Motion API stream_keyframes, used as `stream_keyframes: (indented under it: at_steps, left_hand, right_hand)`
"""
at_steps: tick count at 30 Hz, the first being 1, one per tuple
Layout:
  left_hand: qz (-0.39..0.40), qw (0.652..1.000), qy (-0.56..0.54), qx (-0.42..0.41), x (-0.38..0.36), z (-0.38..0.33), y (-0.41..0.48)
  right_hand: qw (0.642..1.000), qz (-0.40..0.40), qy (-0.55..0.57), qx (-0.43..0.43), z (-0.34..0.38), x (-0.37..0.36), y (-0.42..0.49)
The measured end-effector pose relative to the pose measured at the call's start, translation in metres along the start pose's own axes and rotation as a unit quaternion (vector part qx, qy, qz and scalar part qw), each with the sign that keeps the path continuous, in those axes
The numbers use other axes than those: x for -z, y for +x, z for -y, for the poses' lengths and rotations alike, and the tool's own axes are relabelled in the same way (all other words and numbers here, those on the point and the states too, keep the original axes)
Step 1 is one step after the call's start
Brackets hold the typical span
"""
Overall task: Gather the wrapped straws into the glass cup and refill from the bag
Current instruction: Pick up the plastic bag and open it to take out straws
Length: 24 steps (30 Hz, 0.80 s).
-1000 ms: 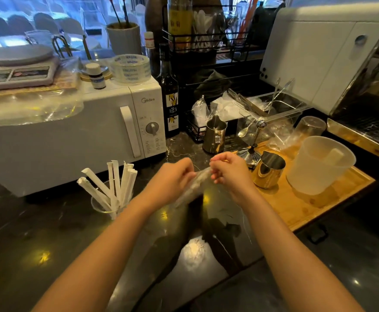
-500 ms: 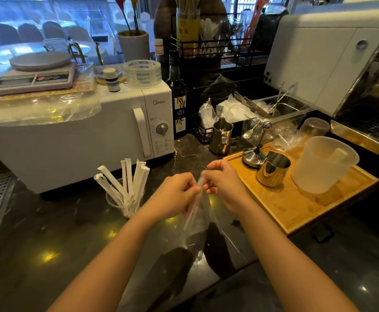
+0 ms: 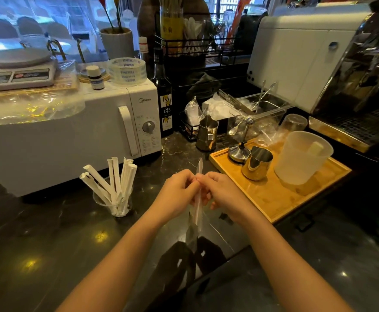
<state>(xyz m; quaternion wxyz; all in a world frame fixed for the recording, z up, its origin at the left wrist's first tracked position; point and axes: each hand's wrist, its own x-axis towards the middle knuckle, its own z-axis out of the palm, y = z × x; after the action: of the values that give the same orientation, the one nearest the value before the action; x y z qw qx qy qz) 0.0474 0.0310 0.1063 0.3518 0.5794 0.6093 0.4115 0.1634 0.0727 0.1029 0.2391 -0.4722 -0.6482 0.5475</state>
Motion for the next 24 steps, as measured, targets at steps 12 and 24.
stream_keyframes:
  at_steps: [12, 24]
  left_hand:
    - [0.074, 0.987, -0.101, 0.097, -0.013, -0.005, -0.004]
    - [0.082, 0.969, -0.215, 0.085, -0.014, 0.004, -0.008]
  right_hand:
    - [0.999, -0.019, -0.01, 0.042, -0.01, 0.005, -0.014]
    - [0.987, 0.038, 0.132, 0.08, -0.016, -0.001, -0.013]
